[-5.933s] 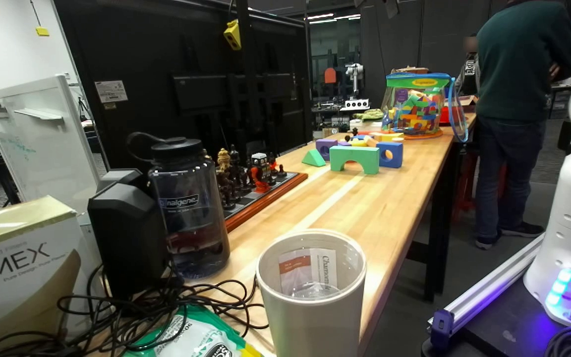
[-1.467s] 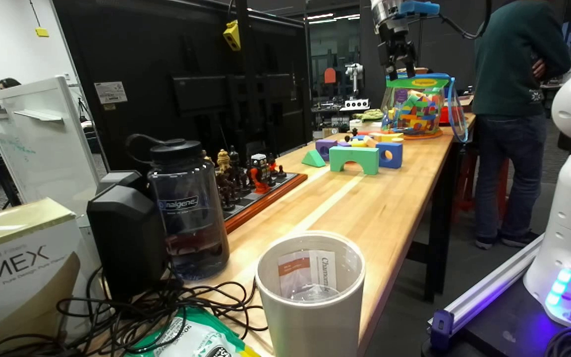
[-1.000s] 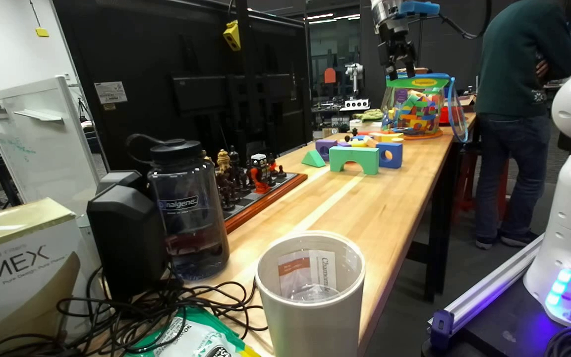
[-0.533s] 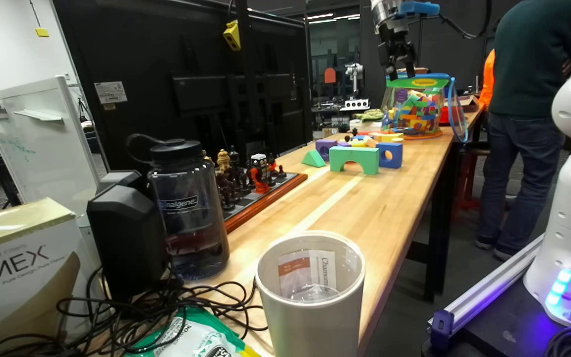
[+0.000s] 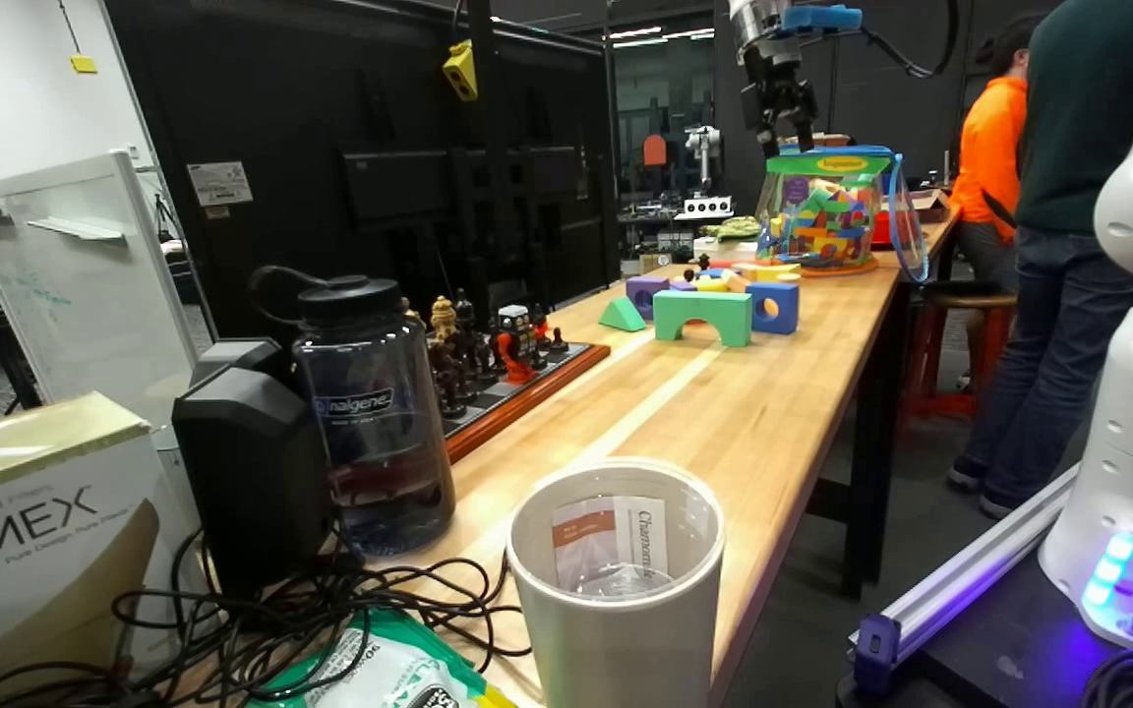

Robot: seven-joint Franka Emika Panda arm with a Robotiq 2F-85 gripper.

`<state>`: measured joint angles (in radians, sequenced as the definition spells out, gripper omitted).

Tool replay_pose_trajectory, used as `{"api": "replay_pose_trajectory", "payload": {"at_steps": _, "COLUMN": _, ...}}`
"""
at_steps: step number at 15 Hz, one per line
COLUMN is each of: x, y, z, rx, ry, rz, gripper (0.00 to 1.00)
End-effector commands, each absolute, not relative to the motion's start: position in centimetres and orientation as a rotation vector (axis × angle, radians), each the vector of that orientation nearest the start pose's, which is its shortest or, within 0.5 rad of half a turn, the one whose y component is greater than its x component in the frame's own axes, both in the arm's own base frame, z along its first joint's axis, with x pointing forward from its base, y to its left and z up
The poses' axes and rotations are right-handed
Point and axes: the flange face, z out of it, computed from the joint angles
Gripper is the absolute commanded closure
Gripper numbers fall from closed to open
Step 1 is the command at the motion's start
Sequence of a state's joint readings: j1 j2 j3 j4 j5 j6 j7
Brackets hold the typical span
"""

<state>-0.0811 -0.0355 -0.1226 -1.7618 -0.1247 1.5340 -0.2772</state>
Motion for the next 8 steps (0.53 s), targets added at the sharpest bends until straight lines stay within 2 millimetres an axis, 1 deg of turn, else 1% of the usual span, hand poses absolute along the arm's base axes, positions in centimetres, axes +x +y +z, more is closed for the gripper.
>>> {"api": "replay_pose_trajectory", "payload": {"at_steps": 1, "x": 53.8, "y": -12.4, "z": 55.8, "rx": -3.217, "ry": -0.154, "rz": 0.313, "gripper": 0.00}}
{"api": "replay_pose_trajectory", "payload": {"at_steps": 3, "x": 55.3, "y": -12.9, "z": 55.0, "rx": -3.217, "ry": -0.158, "rz": 0.326, "gripper": 0.00}}
{"api": "replay_pose_trajectory", "payload": {"at_steps": 8, "x": 58.9, "y": -14.2, "z": 51.3, "rx": -3.199, "ry": -0.205, "rz": 0.391, "gripper": 0.00}}
